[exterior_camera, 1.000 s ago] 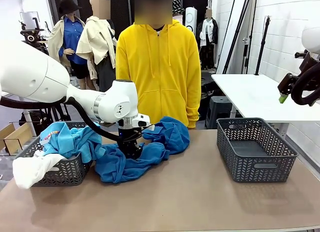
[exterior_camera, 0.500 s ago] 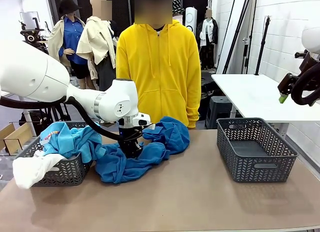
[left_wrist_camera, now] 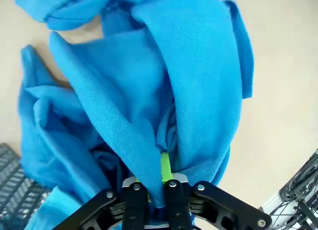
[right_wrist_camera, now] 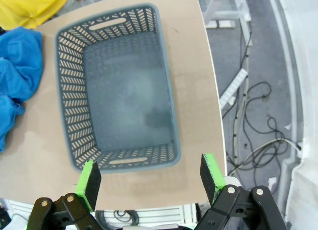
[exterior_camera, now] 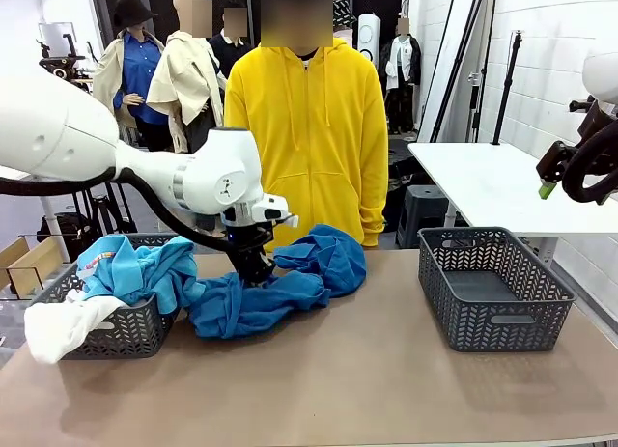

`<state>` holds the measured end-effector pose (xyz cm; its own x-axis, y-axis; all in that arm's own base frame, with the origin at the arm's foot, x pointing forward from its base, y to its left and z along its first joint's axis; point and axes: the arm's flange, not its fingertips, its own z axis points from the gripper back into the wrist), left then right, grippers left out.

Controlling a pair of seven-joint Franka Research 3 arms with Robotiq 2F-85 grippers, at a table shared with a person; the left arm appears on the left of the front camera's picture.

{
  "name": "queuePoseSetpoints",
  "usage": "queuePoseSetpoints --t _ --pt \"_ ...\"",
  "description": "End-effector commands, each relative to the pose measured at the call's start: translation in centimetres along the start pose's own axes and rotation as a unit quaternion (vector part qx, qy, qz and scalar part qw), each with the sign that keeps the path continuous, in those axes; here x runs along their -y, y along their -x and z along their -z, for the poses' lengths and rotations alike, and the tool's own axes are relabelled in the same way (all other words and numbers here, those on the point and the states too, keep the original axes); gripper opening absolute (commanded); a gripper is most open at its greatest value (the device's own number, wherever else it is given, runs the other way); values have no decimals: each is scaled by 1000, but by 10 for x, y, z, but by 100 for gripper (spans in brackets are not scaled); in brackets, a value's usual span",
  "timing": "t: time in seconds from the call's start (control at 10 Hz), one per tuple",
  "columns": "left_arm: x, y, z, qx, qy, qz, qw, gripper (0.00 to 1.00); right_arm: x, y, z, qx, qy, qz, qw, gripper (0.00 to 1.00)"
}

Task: Sort the tops and bottoms.
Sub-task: Lift clothes from the center of the table with your left hand.

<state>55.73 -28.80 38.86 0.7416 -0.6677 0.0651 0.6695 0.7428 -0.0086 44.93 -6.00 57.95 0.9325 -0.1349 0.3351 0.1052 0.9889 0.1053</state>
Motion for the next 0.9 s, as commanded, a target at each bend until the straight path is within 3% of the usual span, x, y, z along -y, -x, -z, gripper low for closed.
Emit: queuePoseSetpoints --t 0.0,0.8 --pt "-9 8 -33 29 4 8 1000 0 -2 3 -1 -2 11 7 1000 100" --pt "35 26 -230 182 -86 81 976 0 -2 3 -1 -2 11 7 1000 100"
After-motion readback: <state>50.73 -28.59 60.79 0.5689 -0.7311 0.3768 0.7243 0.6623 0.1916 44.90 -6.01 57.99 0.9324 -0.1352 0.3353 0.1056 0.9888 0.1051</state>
